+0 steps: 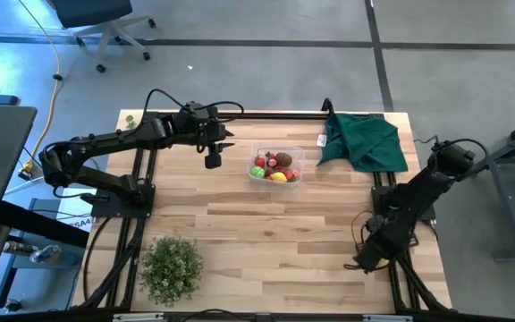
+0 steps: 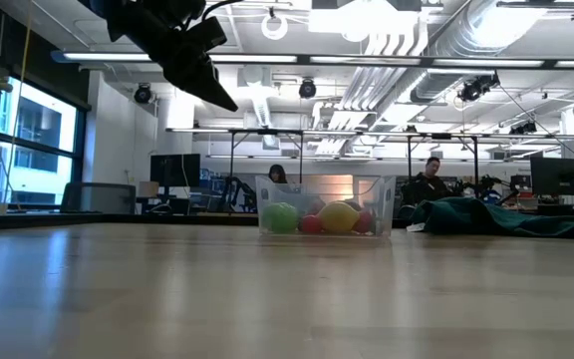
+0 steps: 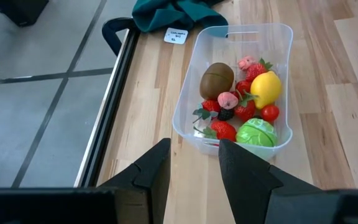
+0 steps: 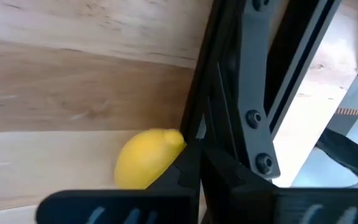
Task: Pick and placing Produce into tupperware
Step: Put the yellow lemon into the transparent bin
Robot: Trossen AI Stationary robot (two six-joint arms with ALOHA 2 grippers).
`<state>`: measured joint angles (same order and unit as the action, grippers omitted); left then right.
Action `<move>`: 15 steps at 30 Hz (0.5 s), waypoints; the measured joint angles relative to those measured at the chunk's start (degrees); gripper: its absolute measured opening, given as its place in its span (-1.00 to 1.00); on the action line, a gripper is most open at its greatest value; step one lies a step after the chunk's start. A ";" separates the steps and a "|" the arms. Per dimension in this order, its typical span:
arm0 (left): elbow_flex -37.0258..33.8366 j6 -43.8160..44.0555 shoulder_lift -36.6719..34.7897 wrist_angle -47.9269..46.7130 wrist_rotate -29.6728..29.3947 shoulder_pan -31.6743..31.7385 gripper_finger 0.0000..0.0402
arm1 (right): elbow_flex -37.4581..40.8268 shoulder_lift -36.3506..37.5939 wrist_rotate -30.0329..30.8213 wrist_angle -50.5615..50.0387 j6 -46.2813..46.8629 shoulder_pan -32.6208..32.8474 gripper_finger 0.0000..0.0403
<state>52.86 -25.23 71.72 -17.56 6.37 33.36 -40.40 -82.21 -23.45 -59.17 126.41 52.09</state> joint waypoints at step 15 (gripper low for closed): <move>-0.01 0.02 0.00 0.00 0.00 -0.01 -0.38 | -0.02 -0.02 -4.41 7.42 4.69 2.35 -1.00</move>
<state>52.85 -25.21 71.72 -17.56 6.37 33.36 -40.42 -82.24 -27.86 -51.75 131.11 54.44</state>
